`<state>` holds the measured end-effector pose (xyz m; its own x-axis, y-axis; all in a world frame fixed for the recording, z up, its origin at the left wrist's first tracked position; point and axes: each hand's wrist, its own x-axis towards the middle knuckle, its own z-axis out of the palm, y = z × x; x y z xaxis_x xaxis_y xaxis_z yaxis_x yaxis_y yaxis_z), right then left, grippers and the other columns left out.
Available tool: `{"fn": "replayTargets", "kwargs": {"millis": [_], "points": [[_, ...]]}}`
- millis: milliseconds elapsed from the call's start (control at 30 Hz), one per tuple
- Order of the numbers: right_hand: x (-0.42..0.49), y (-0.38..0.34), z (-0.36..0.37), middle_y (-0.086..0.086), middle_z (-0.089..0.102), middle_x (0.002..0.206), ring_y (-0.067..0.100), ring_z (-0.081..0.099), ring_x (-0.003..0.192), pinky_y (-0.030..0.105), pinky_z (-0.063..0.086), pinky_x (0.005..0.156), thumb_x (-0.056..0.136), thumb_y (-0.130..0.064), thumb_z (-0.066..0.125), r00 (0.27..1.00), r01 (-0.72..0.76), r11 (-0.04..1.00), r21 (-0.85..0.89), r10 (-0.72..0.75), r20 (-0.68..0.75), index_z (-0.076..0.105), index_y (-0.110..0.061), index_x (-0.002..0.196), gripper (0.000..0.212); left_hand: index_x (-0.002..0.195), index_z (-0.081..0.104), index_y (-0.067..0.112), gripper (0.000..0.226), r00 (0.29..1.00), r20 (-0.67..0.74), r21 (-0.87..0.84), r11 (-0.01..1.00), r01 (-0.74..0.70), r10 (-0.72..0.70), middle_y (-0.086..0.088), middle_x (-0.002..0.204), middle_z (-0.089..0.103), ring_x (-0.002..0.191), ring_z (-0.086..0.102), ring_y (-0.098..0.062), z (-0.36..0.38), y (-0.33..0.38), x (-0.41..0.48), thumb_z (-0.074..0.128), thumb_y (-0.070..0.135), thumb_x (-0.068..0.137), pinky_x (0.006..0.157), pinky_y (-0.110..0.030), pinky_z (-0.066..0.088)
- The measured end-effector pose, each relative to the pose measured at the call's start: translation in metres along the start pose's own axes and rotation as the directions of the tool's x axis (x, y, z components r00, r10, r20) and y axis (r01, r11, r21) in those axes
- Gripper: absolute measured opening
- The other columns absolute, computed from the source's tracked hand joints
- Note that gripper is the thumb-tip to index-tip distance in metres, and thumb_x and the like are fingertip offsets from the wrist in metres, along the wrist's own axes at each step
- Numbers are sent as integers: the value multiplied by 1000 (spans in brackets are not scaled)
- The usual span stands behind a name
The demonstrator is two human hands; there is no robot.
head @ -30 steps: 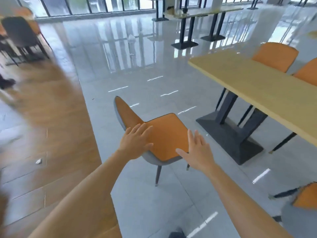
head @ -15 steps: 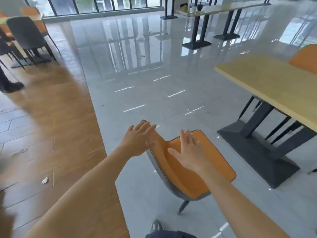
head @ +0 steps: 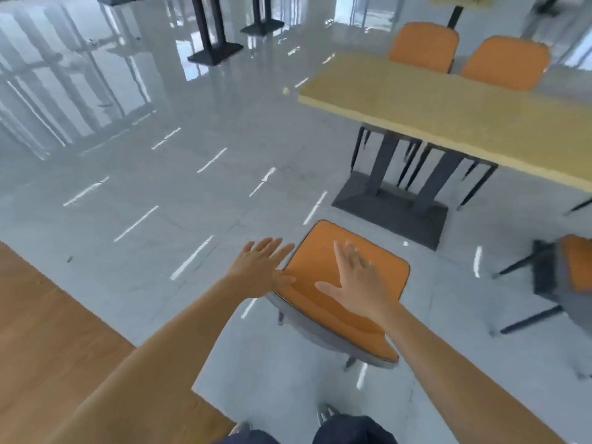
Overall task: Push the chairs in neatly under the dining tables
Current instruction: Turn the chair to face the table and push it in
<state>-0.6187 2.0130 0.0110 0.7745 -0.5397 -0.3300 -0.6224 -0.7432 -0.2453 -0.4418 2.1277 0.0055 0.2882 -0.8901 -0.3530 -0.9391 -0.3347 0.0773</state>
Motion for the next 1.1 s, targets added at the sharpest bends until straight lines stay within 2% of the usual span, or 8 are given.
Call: {"fn": "replayTargets", "kwargs": {"millis": [200, 333, 400, 467, 600, 700, 967, 1100], "points": [[-41, -17, 45, 12, -5, 158, 29, 5, 145, 45, 18, 115, 81, -66, 48, 951, -297, 950, 97, 285, 120, -10, -22, 147, 98, 146, 13, 27, 89, 950, 20, -27, 950, -311, 312, 0, 156, 20, 143, 17, -21, 24, -12, -1, 55, 64, 77, 115, -40, 19], [-61, -21, 73, 3, 10, 157, 25, 20, 142, 45, 31, 107, 79, -60, 55, 903, -423, 894, 147, 404, 144, 3, -26, 147, 92, 146, 17, 27, 85, 928, 104, 50, 930, -364, 358, -1, 152, 27, 139, 26, -21, 42, -18, 6, 64, 45, 78, 111, -39, 23], [-64, -22, 83, 2, 32, 149, 25, 36, 131, 38, 36, 98, 80, -55, 56, 900, -435, 897, 78, 430, 78, 17, -23, 143, 81, 144, 21, 27, 76, 928, 117, 89, 927, -364, 353, -2, 148, 32, 135, 32, -23, 47, -20, 13, 62, 34, 81, 107, -38, 27], [-61, -22, 87, 0, 50, 131, 24, 48, 117, 31, 33, 82, 82, -46, 59, 903, -430, 902, 36, 430, 13, 33, -22, 134, 63, 139, 31, 27, 64, 933, 109, 119, 928, -354, 342, -3, 140, 41, 127, 39, -25, 49, -20, 20, 59, 26, 81, 102, -38, 32], [-52, -18, 91, 1, 59, 106, 25, 54, 101, 29, 31, 71, 84, -16, 53, 898, -436, 900, 12, 436, -60, 48, -19, 111, 28, 128, 44, 26, 47, 920, 108, 159, 907, -391, 378, 0, 128, 49, 116, 45, -23, 55, -22, 34, 58, 22, 83, 93, -36, 37], [-49, -15, 95, 1, 60, 105, 26, 53, 98, 33, 35, 74, 82, -4, 45, 894, -433, 901, 21, 432, -119, 50, -21, 114, 37, 127, 45, 27, 45, 905, 90, 149, 893, -425, 416, 1, 126, 49, 115, 43, -22, 59, -26, 43, 55, 19, 84, 92, -35, 36], [-18, 21, 80, -2, 61, 106, 24, 56, 95, 30, 33, 72, 80, -4, 51, 884, -444, 896, 2, 438, -165, 50, -23, 118, 43, 131, 41, 28, 49, 894, 44, 151, 882, -447, 445, 2, 129, 48, 118, 45, -23, 46, -14, 90, 56, 19, 85, 98, -36, 35], [10, 59, 60, 0, 62, 104, 24, 56, 96, 33, 38, 77, 80, -2, 51, 879, -444, 896, 18, 440, -183, 52, -23, 115, 41, 130, 42, 27, 49, 892, 38, 154, 879, -451, 451, 1, 126, 50, 117, 46, -23, 30, 2, 132, 57, 19, 84, 97, -36, 36]]}}
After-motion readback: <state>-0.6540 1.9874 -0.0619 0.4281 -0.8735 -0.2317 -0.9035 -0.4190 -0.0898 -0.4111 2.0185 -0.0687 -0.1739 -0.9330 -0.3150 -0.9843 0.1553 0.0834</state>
